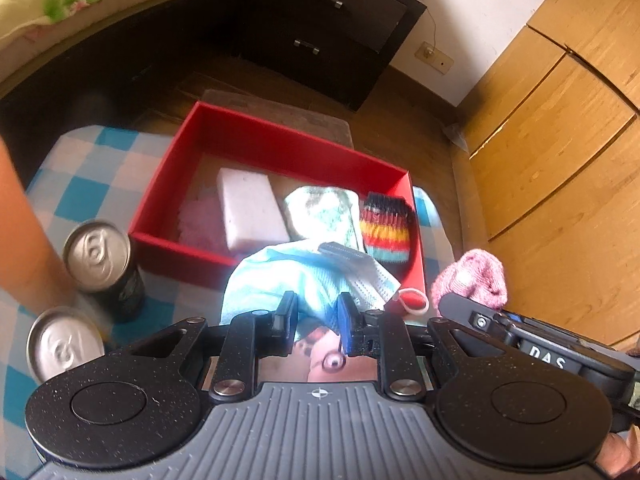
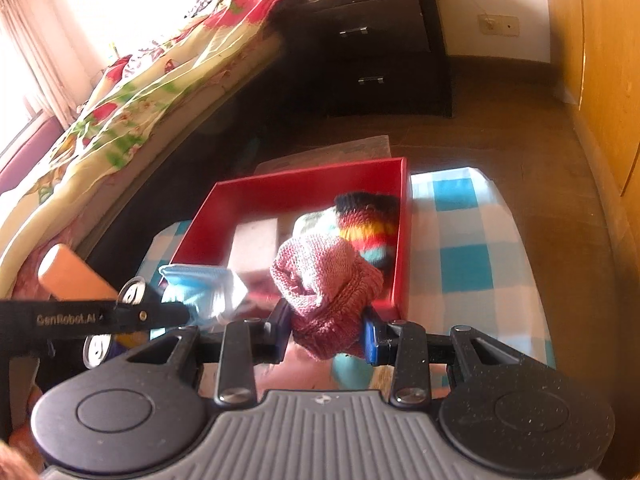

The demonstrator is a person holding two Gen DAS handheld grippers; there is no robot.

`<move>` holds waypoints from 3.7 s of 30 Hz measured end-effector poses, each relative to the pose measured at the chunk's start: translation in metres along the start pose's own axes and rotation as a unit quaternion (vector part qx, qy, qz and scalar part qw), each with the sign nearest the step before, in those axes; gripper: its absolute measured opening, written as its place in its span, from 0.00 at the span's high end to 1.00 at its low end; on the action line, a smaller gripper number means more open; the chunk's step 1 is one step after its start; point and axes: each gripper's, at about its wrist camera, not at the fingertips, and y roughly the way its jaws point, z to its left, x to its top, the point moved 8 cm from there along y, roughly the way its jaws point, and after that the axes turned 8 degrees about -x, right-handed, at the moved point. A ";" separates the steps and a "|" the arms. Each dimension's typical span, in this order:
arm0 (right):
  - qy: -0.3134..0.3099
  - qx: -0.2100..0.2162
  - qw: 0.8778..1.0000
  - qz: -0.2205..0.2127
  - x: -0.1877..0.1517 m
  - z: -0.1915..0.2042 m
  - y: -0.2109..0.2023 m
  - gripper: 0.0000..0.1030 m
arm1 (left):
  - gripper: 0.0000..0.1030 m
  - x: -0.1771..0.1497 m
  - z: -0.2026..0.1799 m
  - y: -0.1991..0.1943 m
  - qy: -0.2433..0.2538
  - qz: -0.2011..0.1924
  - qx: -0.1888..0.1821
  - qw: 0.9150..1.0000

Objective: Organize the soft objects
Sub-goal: 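Carry the mask and hat to the red box and open both tools inside, then move the left tool to the cream teddy bear while the right tool approaches the pig plush, then grasp the teddy bear with the left tool while the right tool grasps the pink pig plush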

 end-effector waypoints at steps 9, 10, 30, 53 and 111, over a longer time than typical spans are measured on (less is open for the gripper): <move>-0.004 0.000 1.000 -0.005 0.029 0.004 0.028 0.87 | 0.79 0.031 0.007 0.019 -0.011 -0.015 0.009 1.000; -0.006 0.001 1.000 -0.006 0.032 0.004 0.032 0.87 | 0.79 0.034 0.008 0.021 -0.011 -0.019 0.011 1.000; 0.010 0.014 1.000 0.002 0.038 0.004 0.059 0.71 | 0.74 0.026 0.015 0.027 0.004 -0.006 0.036 0.999; -0.036 0.030 0.999 0.013 0.001 0.047 0.018 0.61 | 0.59 -0.055 0.048 -0.022 0.036 0.044 0.082 0.995; 0.150 0.049 0.977 0.142 -0.065 -0.001 0.049 0.40 | 0.43 -0.118 0.083 -0.024 0.007 0.102 0.073 0.992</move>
